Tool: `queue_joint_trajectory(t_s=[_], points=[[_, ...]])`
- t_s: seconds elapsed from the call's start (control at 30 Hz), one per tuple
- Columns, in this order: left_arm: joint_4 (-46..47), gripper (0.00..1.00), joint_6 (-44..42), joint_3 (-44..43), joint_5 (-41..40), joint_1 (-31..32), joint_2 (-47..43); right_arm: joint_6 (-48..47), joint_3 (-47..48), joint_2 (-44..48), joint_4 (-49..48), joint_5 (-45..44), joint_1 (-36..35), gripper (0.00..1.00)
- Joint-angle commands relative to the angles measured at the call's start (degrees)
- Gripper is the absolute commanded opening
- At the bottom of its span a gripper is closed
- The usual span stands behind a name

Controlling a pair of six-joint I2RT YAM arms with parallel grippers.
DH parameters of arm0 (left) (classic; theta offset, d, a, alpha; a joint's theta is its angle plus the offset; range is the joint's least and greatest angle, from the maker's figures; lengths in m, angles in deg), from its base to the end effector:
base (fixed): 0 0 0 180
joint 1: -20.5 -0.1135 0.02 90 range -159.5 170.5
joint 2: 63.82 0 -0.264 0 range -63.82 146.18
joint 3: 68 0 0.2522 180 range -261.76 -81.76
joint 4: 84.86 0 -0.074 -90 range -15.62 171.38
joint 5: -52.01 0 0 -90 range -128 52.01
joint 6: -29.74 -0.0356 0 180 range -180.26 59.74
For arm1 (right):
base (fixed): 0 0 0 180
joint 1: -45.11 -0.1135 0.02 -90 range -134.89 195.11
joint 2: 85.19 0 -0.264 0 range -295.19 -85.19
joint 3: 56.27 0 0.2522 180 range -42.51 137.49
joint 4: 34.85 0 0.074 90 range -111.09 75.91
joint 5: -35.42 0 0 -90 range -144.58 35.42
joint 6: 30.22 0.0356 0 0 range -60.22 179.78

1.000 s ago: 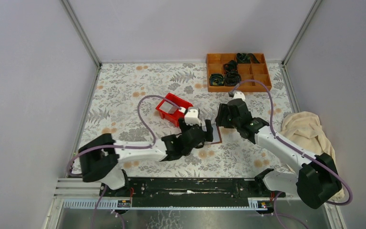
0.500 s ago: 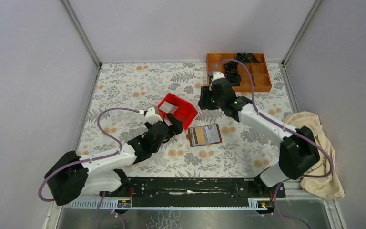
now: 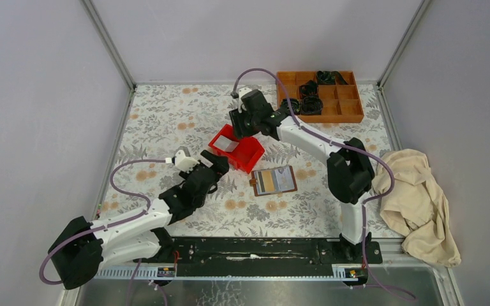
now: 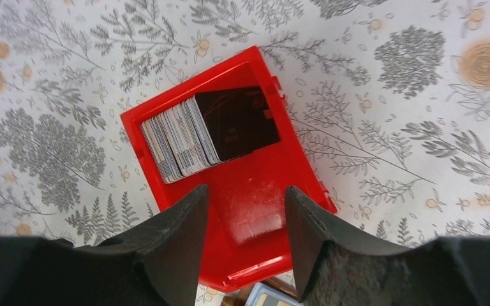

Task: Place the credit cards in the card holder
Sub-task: Pick up the credit card from the storage box.

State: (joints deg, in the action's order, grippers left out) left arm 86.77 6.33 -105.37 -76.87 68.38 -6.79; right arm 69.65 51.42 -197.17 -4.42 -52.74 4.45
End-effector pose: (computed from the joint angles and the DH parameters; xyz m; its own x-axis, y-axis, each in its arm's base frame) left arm 0.1531 -0.1360 0.2023 -0.3141 -0.7178 -0.6214 -0.2075 0.6906 -0.6928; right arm 0.3485 0.3008 0.2770 -0.5407 -0.2386 -0.8066 -0.5873 0.7936 0.1589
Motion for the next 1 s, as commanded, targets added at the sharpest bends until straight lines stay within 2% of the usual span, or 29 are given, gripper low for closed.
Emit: queue_joint_trajectory(t_s=[0.0,0.13,0.47,0.97], points=[[-5.0,0.94,6.0,0.4,-6.4,-0.5,1.3,-4.4,6.1,-2.8,1.6,2.8,-0.7,0.54],[-6.0,0.94,8.2,0.2,-7.3,-1.3,3.4,-5.2,9.0,-5.9,1.5,4.6,-0.7,0.53],[-0.8,0.93,8.2,1.1,-3.3,-6.0,9.4,-5.4,16.7,-14.2,3.4,8.3,-1.1,0.51],[7.8,0.92,7.5,-0.5,4.8,-11.8,21.6,-5.7,20.8,-20.0,5.1,12.4,-1.0,0.49]])
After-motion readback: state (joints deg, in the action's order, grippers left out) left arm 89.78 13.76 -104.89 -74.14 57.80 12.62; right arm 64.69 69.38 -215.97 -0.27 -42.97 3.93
